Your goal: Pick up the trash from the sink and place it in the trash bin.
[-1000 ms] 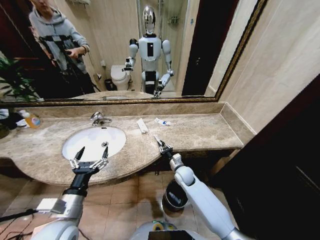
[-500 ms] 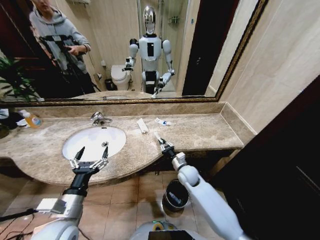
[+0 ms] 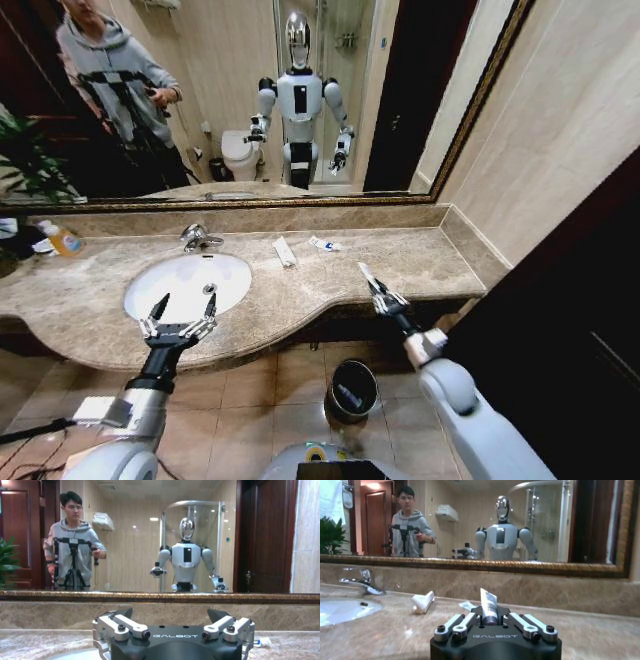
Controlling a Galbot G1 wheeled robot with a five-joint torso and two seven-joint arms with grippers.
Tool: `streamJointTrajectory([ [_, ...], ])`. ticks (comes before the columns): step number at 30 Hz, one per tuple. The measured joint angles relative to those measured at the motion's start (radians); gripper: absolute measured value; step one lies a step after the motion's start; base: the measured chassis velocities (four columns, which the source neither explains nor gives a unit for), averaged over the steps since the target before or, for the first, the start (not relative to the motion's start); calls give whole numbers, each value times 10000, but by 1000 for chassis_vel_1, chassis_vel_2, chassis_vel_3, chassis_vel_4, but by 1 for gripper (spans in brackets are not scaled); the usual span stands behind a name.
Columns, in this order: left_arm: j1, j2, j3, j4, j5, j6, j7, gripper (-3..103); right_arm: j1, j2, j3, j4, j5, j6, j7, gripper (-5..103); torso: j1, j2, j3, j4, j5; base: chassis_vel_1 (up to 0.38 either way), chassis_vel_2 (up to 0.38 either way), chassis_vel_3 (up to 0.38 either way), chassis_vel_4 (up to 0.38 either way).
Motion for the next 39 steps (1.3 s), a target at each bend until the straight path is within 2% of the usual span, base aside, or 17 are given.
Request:
streamJointTrajectory([
  [2,0,0,0,0,0,0,0,100,-710,230,105,-260,-84,906,-109,19,0,0,0,0,0,0,0,0,0],
  [3,0,0,0,0,0,0,0,100,-710,230,105,-260,-84,906,-109,19,0,0,0,0,0,0,0,0,0],
  [8,0,0,0,0,0,0,0,100,-1960,760,-8,-1387,-519,2417,-160,19,-1,0,0,0,-5,0,0,0,0],
  [9,0,0,0,0,0,0,0,100,-1960,760,-8,-1387,-519,2417,-160,19,-1,0,0,0,-5,0,0,0,0],
  [12,0,0,0,0,0,0,0,100,-1834,919,-297,-3281,-1053,3130,-294,19,-1,0,0,-2,-2,0,0,0,0],
  [17,0,0,0,0,0,0,0,100,-1115,1080,-571,-4931,-1905,2810,-202,19,-1,-1,1,0,1,0,0,0,0],
  [19,1,0,0,0,0,0,0,100,-296,1366,-560,-6293,-3352,2153,-13,19,1,-2,1,1,-1,0,0,0,0],
  [20,1,0,0,0,0,0,0,100,-296,1366,-560,-6293,-3352,2153,-13,19,1,-2,1,1,-1,0,0,0,0],
  [23,0,0,1,0,0,0,0,100,548,1433,-522,-7460,-4612,1411,-586,19,1,-2,1,1,-6,0,0,0,0],
  [26,0,0,0,0,0,0,0,100,918,1456,-576,-7952,-5160,1156,-932,19,1,-2,1,1,-2,0,0,0,0],
  [27,0,0,0,0,0,0,0,100,1200,1503,-594,-8359,-5708,1081,-1141,19,1,-2,2,1,-6,0,0,0,0],
  [29,0,0,0,0,0,0,0,100,1690,1660,-565,-9190,-6821,1134,-1376,19,1,-2,2,0,-2,0,0,0,0],
  [31,0,0,0,0,0,0,0,100,1877,1723,-558,-9479,-7160,1184,-1393,19,1,-2,2,0,-2,0,0,0,0],
  [33,0,0,0,0,0,-1,0,100,2668,2064,-458,-10795,-8421,1589,-1096,19,1,-2,2,0,-4,0,0,0,0],
  [34,0,0,0,0,0,-1,0,100,2668,2064,-458,-10795,-8421,1589,-1096,19,1,-2,2,0,-4,0,0,0,0],
  [36,0,0,0,0,0,0,0,100,3473,2458,-387,-11863,-9540,1909,-684,19,1,-3,2,2,0,0,0,0,0],
  [39,0,0,0,0,0,0,0,100,3737,2658,-418,-12134,-9755,1915,-590,19,2,-3,2,2,-9,0,0,0,0],
])
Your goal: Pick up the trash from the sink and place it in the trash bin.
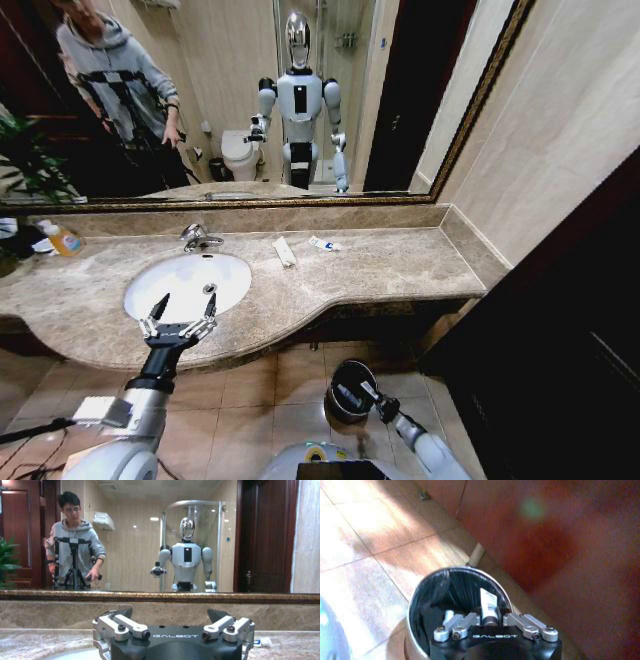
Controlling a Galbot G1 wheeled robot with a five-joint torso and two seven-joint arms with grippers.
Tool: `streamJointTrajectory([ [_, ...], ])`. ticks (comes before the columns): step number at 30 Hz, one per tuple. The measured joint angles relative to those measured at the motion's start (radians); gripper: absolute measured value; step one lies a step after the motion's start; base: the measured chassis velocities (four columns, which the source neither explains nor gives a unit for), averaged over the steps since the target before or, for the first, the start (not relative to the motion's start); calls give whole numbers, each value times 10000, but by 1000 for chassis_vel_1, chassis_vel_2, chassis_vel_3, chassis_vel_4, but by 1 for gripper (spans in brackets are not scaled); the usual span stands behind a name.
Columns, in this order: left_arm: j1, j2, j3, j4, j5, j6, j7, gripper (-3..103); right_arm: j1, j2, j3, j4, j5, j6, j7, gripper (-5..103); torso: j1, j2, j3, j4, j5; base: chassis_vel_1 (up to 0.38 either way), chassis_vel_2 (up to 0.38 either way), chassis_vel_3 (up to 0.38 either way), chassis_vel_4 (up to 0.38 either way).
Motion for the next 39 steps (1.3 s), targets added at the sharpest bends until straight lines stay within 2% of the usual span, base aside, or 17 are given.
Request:
streamJointTrajectory([
  [1,0,0,0,0,0,0,0,100,167,167,-29,-174,-185,-31,3,19,0,0,0,-1,9,0,0,0,0],
  [3,0,0,0,0,0,0,0,100,458,335,-26,-487,-487,-46,40,19,-1,0,0,-1,1,0,0,0,0],
  [11,0,0,0,0,0,0,0,100,966,397,-34,-1394,-646,18,565,17,0,0,0,-2,4,0,0,0,0],
  [12,0,0,0,0,0,0,0,100,975,393,-38,-1425,-642,6,616,22,0,0,0,-2,5,0,0,0,0],
  [13,0,0,0,0,0,0,0,100,975,393,-38,-1425,-642,6,616,22,0,0,0,-2,5,0,0,0,0],
  [16,0,0,0,0,0,0,0,100,970,365,-48,-1513,-604,-11,721,38,-1,0,0,-2,4,0,0,0,0],
  [17,0,0,0,0,0,0,0,100,970,365,-48,-1513,-604,-11,721,38,-1,0,0,-2,4,0,0,0,0],
  [19,0,0,0,0,0,0,0,100,891,364,-49,-1447,-539,-20,721,48,0,0,0,-2,6,0,0,0,0],
  [24,1,0,0,0,0,0,0,100,836,362,-50,-1357,-515,-28,720,60,-1,0,-1,-2,6,0,0,0,0],
  [28,0,0,0,0,0,0,0,100,641,340,-39,-1017,-307,-89,659,82,-1,0,-1,-1,6,0,0,0,0],
  [29,0,0,0,0,0,0,0,100,641,340,-39,-1017,-307,-89,659,82,-1,0,-1,-1,6,0,0,0,0],
  [31,0,0,0,0,0,0,0,100,490,309,-45,-785,34,-156,638,86,-1,0,-1,-1,6,0,0,0,0],
  [32,1,0,0,0,0,0,0,100,311,257,-50,-481,414,-297,595,96,-1,0,-1,-2,8,0,0,0,0],
  [33,1,0,0,0,0,0,0,100,311,257,-50,-481,414,-297,595,96,-1,0,-1,-2,8,0,0,0,0],
  [36,0,0,0,0,0,0,0,100,-318,28,-47,683,2160,-769,360,100,-1,1,-1,-2,6,0,0,0,0],
  [37,0,0,0,0,0,0,0,100,-318,28,-47,683,2160,-769,360,100,-1,1,-1,-2,6,0,0,0,0],
  [39,0,0,0,0,0,0,0,100,-581,-90,29,1163,2966,-829,375,100,-1,0,-1,-2,9,0,0,0,0],
])
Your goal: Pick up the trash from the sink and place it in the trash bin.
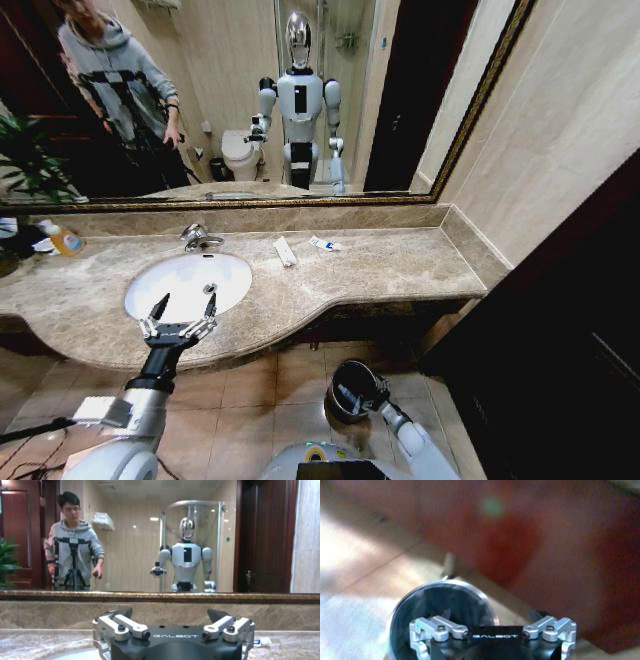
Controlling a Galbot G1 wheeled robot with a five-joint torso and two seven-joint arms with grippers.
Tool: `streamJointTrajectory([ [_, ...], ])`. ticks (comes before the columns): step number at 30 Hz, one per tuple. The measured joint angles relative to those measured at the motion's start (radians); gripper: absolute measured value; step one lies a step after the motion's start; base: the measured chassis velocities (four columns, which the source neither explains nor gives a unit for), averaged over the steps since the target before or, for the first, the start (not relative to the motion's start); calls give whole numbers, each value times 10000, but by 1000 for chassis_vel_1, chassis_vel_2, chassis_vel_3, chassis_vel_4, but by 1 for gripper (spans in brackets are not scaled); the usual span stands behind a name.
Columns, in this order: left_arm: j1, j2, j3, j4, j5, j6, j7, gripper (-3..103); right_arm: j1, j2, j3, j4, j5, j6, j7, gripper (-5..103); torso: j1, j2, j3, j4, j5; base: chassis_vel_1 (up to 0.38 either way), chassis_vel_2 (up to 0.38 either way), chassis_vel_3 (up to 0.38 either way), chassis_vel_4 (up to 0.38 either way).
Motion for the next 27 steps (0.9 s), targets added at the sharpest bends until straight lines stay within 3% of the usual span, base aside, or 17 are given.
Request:
streamJointTrajectory([
  [1,0,0,0,0,0,0,0,100,-285,-197,134,577,957,-38,166,100,0,0,0,0,-5,0,0,0,0],
  [2,0,0,0,0,0,0,0,100,-285,-197,134,577,957,-38,166,100,0,0,0,0,-5,0,0,0,0],
  [5,0,0,0,0,0,0,0,100,-871,-371,576,1808,2599,-177,358,100,0,0,0,1,2,0,0,0,0],
  [7,0,0,0,0,0,0,0,100,-1139,-398,758,2356,3114,-286,347,100,0,0,0,1,1,0,0,0,0],
  [9,0,0,-1,0,0,0,0,100,-1746,-423,1339,3641,4223,-250,-30,100,0,0,0,0,-2,0,0,0,0],
  [14,1,0,0,0,0,0,0,100,-2708,-314,2703,5689,4734,-19,-411,100,-1,0,-1,0,-7,0,0,0,0],
  [27,0,0,0,0,0,0,0,100,-4279,303,3270,8797,5564,-260,-680,100,-1,1,-1,1,-1,0,0,0,0],
])
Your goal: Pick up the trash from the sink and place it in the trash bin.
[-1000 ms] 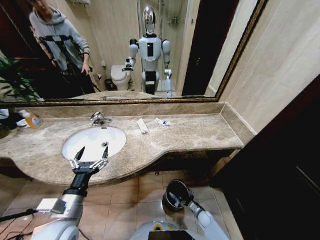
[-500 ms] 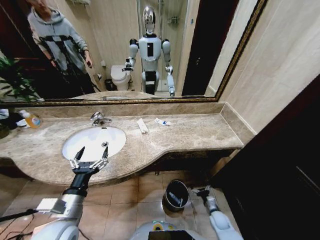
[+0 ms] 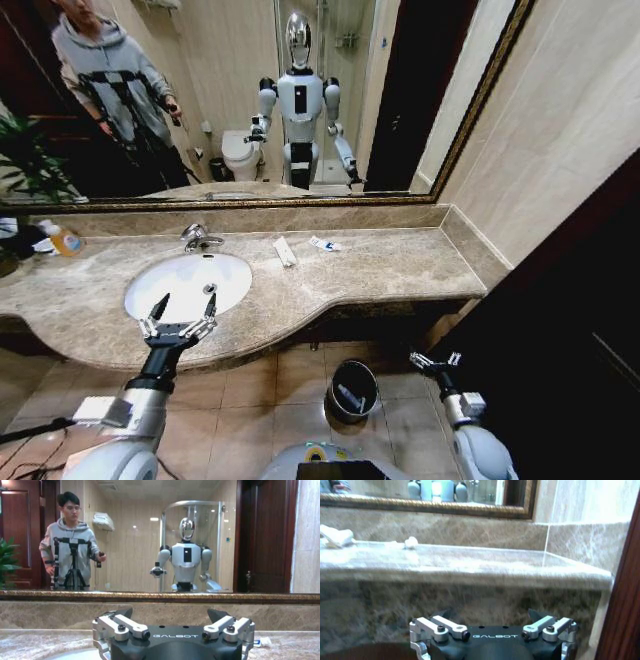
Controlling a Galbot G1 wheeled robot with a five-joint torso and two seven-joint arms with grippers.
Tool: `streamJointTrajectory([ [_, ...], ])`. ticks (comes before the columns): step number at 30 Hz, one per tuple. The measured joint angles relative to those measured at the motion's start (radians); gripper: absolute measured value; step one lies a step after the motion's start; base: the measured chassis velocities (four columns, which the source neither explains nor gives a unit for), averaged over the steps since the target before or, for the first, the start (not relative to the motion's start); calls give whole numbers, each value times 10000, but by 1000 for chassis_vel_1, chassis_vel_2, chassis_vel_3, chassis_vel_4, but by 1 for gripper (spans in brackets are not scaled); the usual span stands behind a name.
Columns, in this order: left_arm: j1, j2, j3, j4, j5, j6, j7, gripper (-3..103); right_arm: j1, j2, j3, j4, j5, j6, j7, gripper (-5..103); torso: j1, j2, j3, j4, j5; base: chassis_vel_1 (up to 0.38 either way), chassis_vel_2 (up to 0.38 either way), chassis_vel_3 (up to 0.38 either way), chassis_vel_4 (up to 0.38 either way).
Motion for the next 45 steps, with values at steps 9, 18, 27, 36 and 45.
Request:
streamJointTrajectory([
  [9,0,0,0,0,0,0,0,100,-563,56,-233,2462,888,-943,-25,100,0,0,0,-2,-4,0,0,0,0],
  [18,0,0,1,0,0,0,0,100,2146,-920,-1473,1463,383,-2038,6,100,2,0,2,1,-1,0,0,0,0],
  [27,0,0,0,1,0,0,0,100,5167,-1612,-3239,-811,603,-2625,298,100,2,-1,3,1,-2,0,0,0,0],
  [36,0,0,0,1,0,0,0,100,7809,-1011,-4845,-3494,790,-2585,399,100,3,-1,2,1,-3,0,0,0,0],
  [45,0,1,0,0,0,0,0,100,9124,-684,-5101,-4868,773,-2448,412,100,2,-1,1,0,-4,0,0,0,0],
])
